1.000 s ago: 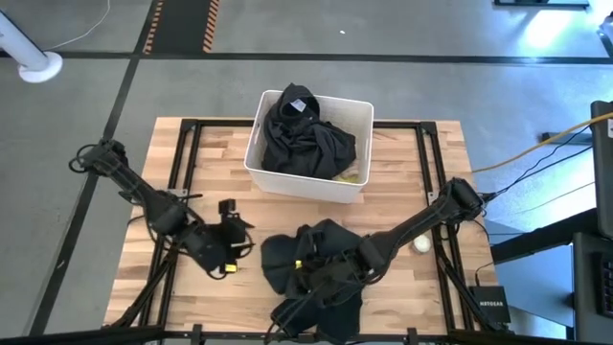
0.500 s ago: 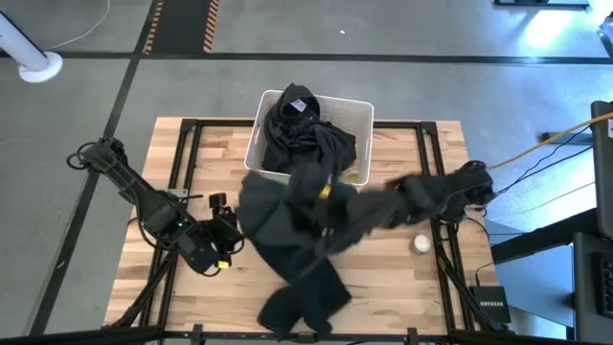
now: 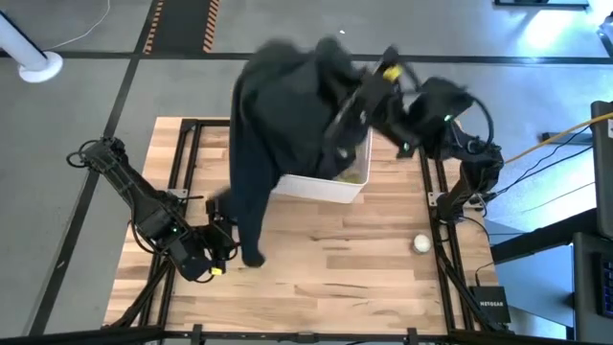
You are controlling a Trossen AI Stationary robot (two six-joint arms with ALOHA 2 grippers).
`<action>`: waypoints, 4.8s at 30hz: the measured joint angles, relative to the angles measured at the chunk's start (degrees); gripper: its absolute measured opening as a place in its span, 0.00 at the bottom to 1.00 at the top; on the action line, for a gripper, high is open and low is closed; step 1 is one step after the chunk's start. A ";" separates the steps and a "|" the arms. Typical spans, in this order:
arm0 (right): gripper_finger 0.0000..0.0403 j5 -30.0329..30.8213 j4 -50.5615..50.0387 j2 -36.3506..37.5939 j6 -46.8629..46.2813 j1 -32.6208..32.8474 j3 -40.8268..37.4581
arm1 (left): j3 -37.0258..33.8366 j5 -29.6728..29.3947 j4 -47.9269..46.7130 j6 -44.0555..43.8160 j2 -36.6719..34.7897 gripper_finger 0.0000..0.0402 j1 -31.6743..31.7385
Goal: Sort clothes
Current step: Put the blue jeans into the white bin
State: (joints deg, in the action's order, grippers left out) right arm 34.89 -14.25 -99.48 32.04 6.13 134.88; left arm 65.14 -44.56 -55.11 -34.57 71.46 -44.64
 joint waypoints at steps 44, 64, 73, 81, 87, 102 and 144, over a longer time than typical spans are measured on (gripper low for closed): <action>0.12 -5.28 -36.14 2.21 -22.79 -18.38 -19.42 | -0.04 -3.58 -5.41 -13.68 0.04 0.51 -6.05; 0.18 -25.64 10.68 2.32 -25.80 -23.80 -60.76 | -5.40 -11.34 -3.83 -9.44 0.15 0.51 -1.64; 0.30 -36.58 11.57 -0.13 -30.39 -23.14 -64.96 | -5.70 -9.95 9.04 10.08 -2.71 0.51 10.80; 0.53 -30.48 4.21 1.00 -26.95 -17.51 -61.94 | -5.03 1.99 24.51 25.04 -8.64 0.51 22.97; 0.59 -25.92 -6.18 6.01 -25.78 -14.62 -51.47 | -3.96 7.49 31.09 30.41 -12.69 0.51 32.46; 0.59 -4.68 -27.90 7.02 -18.53 -17.22 -34.88 | -3.93 26.20 52.07 43.99 -4.08 0.51 65.28; 0.59 -31.51 -7.17 2.78 -22.00 -25.44 -62.11 | -4.08 51.65 42.41 44.65 -2.98 0.51 65.73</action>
State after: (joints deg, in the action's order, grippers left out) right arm 3.38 -21.42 -96.71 10.05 -19.30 72.78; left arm 61.06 7.09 -12.70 10.09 68.48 21.08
